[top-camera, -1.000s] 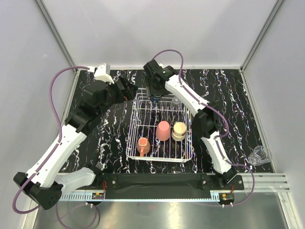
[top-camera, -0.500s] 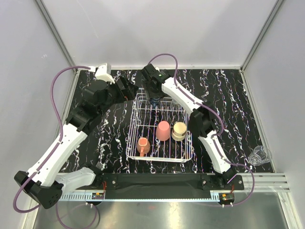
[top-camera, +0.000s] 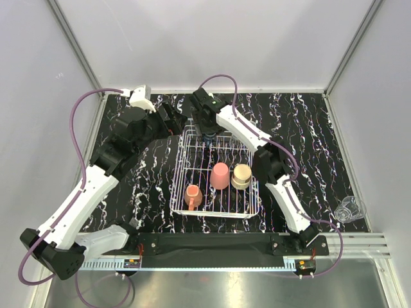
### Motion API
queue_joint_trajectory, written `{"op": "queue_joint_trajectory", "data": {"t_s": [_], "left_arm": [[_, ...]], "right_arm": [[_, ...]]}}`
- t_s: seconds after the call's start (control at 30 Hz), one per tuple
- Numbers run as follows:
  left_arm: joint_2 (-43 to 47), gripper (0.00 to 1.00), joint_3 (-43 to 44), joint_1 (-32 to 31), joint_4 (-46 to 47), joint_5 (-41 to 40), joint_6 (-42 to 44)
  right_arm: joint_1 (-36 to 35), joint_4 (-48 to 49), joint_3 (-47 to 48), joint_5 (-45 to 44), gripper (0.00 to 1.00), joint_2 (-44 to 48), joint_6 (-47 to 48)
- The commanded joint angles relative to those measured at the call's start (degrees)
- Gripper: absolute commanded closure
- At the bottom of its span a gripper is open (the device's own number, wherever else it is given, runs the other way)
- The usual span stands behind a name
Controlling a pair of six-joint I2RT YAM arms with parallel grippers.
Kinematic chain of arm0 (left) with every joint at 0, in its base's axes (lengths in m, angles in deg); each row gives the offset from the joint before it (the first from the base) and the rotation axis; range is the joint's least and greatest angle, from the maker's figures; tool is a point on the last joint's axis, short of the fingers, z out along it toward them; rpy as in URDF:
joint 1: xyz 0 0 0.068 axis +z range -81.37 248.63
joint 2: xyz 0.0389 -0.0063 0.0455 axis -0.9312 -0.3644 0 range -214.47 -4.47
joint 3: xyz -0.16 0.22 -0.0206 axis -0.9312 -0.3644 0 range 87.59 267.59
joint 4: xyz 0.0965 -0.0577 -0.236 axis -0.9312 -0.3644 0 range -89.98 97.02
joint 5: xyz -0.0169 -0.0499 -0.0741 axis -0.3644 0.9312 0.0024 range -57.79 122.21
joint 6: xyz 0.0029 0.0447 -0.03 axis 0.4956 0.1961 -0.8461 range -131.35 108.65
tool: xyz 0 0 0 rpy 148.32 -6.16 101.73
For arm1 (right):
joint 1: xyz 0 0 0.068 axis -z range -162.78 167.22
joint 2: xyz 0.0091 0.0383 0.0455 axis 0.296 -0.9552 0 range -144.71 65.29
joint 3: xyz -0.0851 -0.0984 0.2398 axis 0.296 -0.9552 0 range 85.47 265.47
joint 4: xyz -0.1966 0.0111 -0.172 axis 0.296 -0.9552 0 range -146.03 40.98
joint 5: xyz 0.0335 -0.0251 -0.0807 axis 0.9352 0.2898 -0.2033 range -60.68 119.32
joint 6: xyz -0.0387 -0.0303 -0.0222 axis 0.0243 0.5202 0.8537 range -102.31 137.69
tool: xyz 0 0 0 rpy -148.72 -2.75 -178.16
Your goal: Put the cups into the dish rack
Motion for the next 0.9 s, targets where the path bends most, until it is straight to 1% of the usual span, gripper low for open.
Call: {"op": "queue_joint_trajectory", "data": {"t_s": [0.0,0.07,0.2,0.23,0.3,0.4,0.43,0.53,0.57,0.67,0.7,0.77,0.8,0.87], "left_arm": [[-0.1,0.01,0.3,0.3,3.2,0.8,0.1],[0.0,0.01,0.3,0.3,3.3,0.8,0.1],[-0.1,0.01,0.5,0.3,3.2,0.9,0.2],[0.0,0.01,0.5,0.3,3.3,0.9,0.2],[-0.1,0.01,0.5,0.3,3.3,0.9,0.2],[-0.2,0.01,0.5,0.3,3.2,1.0,0.2],[-0.1,0.01,0.5,0.3,3.3,1.1,0.2],[0.0,0.01,0.5,0.3,3.2,1.1,0.2],[-0.1,0.01,0.4,0.3,3.2,1.2,0.2],[-0.2,0.01,0.5,0.3,3.2,1.3,0.2],[-0.2,0.01,0.5,0.3,3.2,1.3,0.2],[-0.2,0.01,0.5,0.3,3.3,1.4,0.1],[-0.2,0.01,0.4,0.3,3.2,1.4,0.1],[-0.2,0.01,0.5,0.3,3.4,1.5,0.1]], "right_arm": [[-0.6,1.6,4.1,0.6,1.0,-1.0,0.6],[-0.5,1.6,4.8,0.8,1.0,-1.7,0.5],[-0.5,2.1,4.7,1.1,0.96,-2.4,0.1],[-0.6,2.2,4.5,1.1,0.91,-2.5,-0.2],[-0.5,2.5,4.3,1.2,0.86,-2.6,-0.3],[-0.6,2.3,4.3,0.7,0.73,-3.0,-0.5],[-0.5,2.3,4.2,0.7,0.66,-2.9,-0.5],[-0.5,2.3,3.9,1.0,0.59,-2.6,-0.6],[-0.5,2.2,4.0,0.9,0.52,-2.5,-0.8],[-0.5,1.9,4.0,1.1,0.41,-1.9,-0.9],[-0.6,1.8,4.0,1.0,0.33,-1.9,-0.9],[-0.5,1.5,4.0,1.1,0.26,-1.6,-1.0],[-0.6,1.4,4.0,1.0,0.2,-1.4,-1.0],[-0.6,1.2,3.9,0.9,0.14,-1.1,-1.2]]}}
